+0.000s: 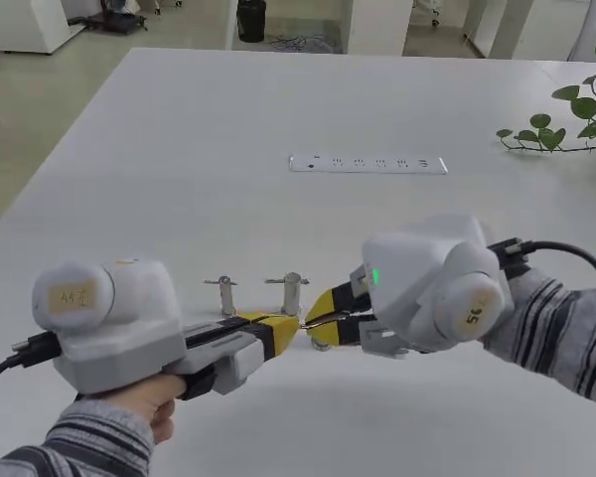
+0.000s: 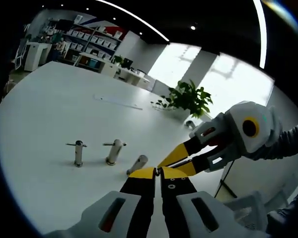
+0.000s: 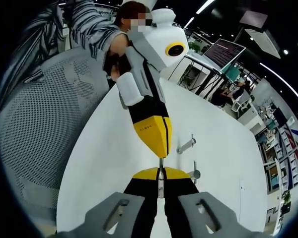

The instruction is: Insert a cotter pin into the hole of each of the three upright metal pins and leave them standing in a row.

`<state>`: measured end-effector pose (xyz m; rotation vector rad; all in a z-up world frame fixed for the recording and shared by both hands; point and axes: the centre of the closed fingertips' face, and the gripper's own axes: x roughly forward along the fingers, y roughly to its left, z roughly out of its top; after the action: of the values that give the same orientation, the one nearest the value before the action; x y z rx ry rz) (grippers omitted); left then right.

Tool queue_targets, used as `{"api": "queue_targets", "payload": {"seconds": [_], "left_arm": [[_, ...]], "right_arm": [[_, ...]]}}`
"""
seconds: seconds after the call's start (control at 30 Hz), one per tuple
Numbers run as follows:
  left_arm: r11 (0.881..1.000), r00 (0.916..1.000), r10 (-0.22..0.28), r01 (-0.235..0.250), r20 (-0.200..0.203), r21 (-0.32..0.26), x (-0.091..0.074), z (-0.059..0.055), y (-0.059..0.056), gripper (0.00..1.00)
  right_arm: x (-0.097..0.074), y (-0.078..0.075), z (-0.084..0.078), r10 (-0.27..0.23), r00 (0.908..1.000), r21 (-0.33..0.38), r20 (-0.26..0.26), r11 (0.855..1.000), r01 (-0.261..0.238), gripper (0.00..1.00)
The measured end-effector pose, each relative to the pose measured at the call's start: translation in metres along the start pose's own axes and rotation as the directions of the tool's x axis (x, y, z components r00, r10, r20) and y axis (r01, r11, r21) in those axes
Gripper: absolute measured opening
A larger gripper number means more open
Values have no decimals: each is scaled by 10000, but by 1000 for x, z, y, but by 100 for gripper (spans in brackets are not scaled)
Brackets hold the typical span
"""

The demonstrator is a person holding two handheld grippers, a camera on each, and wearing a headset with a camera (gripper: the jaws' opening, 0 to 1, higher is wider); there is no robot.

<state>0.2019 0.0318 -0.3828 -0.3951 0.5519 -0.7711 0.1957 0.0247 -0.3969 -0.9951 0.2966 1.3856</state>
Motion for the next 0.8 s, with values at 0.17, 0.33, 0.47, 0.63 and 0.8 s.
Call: {"api": "queue_targets", "payload": {"seconds": [0.17,0.33,0.47,0.63,0.8], "left_arm": [[9999,10000,-12,13,-32,129,0,-1,-1,0],[9942,9997,-161,181,-193,1059,0,-3,-4,0],[9786,9991,-172,246,-378,2042,-1,-6,-6,0],[9511,9980,-317,468,-540,3054,-3,-6,-9,0],[9049,9940,-592,925,-924,4154,-6,-10,-12,0]], "right_arm": [[0,-1,1,-48,10000,48,16,10000,48,0],[0,-1,1,-24,10000,120,28,9999,24,0],[1,1,0,131,9999,196,30,9997,-132,0],[0,2,-2,249,9997,531,57,9983,-252,0],[0,4,-6,457,9990,882,31,9951,-458,0]]}}
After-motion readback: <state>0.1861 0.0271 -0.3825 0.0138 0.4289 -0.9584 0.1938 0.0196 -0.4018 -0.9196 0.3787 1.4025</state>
